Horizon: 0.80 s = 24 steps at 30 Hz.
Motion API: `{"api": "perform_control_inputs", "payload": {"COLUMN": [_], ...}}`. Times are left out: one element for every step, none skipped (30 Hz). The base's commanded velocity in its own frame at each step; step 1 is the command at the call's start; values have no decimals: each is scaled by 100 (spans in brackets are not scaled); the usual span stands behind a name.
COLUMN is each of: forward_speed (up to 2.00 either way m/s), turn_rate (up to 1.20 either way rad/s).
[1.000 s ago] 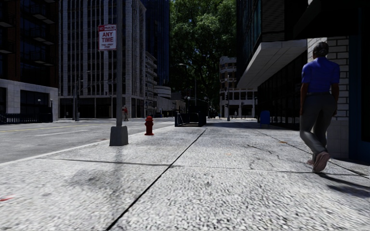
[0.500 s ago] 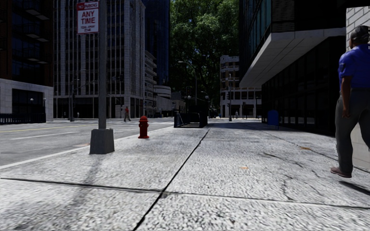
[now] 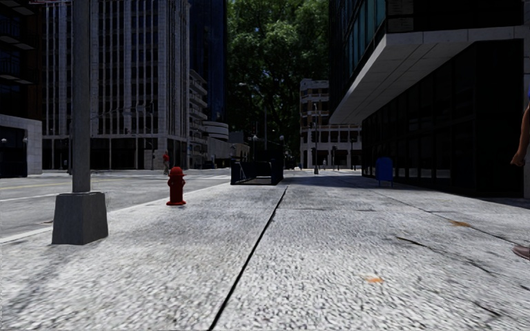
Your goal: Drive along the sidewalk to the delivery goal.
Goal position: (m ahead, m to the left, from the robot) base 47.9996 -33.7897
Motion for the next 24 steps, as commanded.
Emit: {"api": "perform_control_inputs", "payload": {"forward_speed": [200, 200, 200, 200, 200, 200, 200, 200, 200, 200, 200, 200, 200, 200, 200, 200, 200, 200, 200, 200, 200, 200, 200, 200], "turn_rate": [-1, -1, 0, 0, 0, 0, 0, 0, 0, 0, 0, 0, 0, 0, 0, 0, 0, 0, 0, 0, 0, 0, 0, 0]}}
